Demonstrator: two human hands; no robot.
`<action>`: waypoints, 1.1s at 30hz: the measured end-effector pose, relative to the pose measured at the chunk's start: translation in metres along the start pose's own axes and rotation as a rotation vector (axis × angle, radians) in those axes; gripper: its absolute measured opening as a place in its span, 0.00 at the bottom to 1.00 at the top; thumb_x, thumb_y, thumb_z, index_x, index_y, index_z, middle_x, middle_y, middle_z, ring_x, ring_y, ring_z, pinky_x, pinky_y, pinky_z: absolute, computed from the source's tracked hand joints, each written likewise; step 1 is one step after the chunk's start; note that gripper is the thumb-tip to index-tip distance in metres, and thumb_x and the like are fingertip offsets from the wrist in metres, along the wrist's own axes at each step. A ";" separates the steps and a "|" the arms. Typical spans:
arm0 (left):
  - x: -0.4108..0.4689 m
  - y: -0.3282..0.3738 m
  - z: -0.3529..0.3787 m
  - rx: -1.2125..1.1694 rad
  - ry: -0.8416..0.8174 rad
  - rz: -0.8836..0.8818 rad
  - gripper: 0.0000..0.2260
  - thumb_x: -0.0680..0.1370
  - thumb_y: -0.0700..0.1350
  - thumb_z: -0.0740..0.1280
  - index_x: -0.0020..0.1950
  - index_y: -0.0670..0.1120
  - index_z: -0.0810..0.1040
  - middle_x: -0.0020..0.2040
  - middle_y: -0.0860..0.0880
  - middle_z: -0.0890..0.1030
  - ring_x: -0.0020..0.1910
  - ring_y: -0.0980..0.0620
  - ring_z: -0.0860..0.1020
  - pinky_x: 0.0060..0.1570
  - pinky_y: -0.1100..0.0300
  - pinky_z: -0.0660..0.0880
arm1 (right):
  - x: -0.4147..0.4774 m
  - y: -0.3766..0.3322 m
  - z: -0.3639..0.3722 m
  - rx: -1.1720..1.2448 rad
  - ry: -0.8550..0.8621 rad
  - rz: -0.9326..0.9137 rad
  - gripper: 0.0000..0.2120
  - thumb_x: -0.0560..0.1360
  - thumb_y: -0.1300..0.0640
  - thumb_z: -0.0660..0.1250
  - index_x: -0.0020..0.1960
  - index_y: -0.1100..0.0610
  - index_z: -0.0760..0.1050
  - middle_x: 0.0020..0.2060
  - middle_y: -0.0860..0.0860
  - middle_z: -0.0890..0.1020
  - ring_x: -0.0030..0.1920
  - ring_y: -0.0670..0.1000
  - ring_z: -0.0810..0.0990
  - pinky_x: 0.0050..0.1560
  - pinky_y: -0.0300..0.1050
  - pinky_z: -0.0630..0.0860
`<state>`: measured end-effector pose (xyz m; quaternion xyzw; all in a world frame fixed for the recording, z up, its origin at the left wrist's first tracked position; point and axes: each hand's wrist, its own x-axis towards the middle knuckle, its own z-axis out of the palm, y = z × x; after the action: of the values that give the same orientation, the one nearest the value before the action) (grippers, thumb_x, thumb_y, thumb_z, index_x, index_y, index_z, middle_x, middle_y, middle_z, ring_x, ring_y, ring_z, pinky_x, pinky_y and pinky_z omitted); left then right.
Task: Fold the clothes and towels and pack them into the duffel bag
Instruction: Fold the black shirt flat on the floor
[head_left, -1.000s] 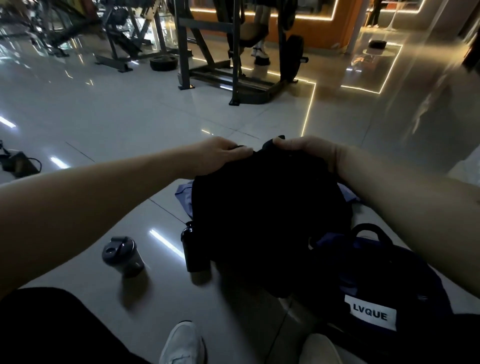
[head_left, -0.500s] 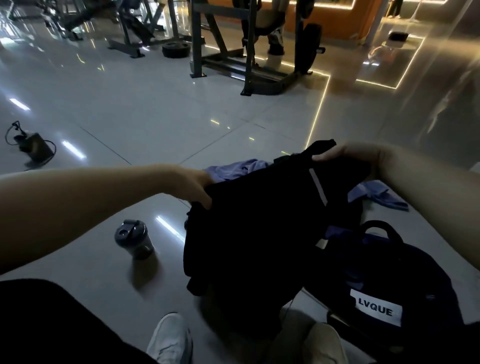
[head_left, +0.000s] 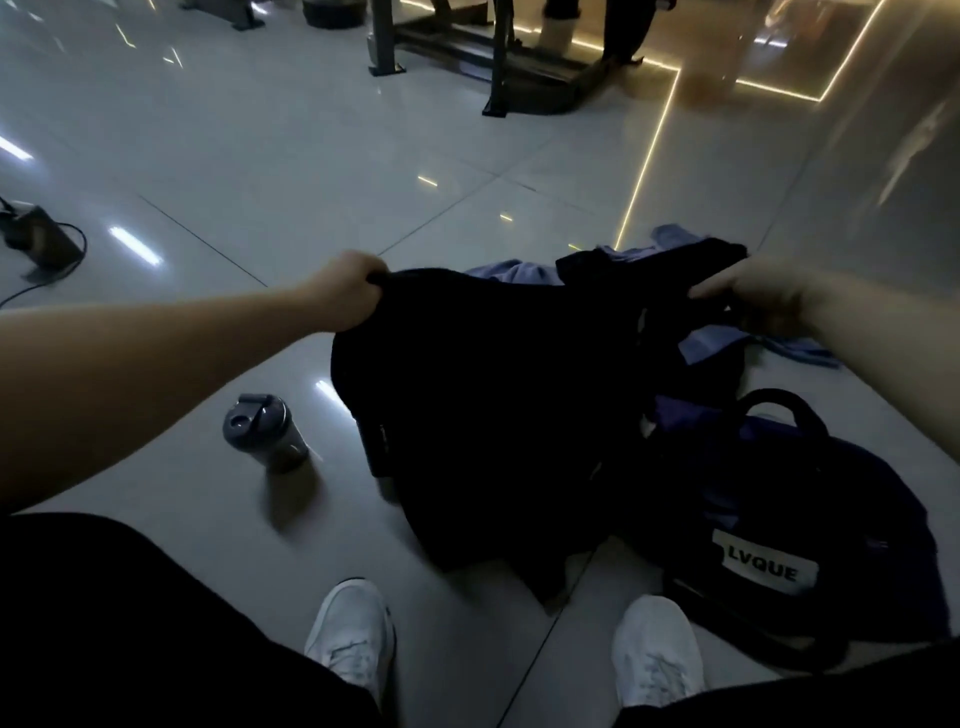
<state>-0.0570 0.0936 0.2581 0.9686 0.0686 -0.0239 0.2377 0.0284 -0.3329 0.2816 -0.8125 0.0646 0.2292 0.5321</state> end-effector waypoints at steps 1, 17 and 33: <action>0.001 0.004 -0.001 -0.065 0.012 -0.024 0.09 0.77 0.34 0.59 0.49 0.41 0.78 0.41 0.45 0.77 0.43 0.47 0.74 0.44 0.58 0.69 | 0.003 0.001 0.005 0.013 -0.001 0.000 0.07 0.78 0.69 0.63 0.50 0.61 0.77 0.39 0.54 0.82 0.43 0.52 0.81 0.39 0.37 0.82; -0.010 0.102 0.001 -0.801 -0.029 -0.120 0.14 0.80 0.53 0.65 0.44 0.44 0.80 0.39 0.47 0.81 0.40 0.48 0.81 0.45 0.57 0.76 | 0.013 -0.041 0.100 -0.093 0.048 -0.327 0.16 0.77 0.68 0.61 0.58 0.51 0.78 0.51 0.55 0.83 0.52 0.57 0.83 0.56 0.52 0.82; -0.013 0.100 0.026 -0.485 -0.125 0.086 0.12 0.80 0.48 0.65 0.38 0.45 0.76 0.31 0.50 0.72 0.29 0.53 0.70 0.33 0.58 0.66 | 0.008 -0.017 0.126 -0.147 -0.401 -0.308 0.30 0.74 0.74 0.66 0.73 0.58 0.67 0.66 0.57 0.75 0.64 0.53 0.77 0.60 0.46 0.77</action>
<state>-0.0559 -0.0076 0.2816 0.8819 0.0164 -0.0562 0.4677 0.0027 -0.2114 0.2511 -0.7875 -0.1837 0.3060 0.5024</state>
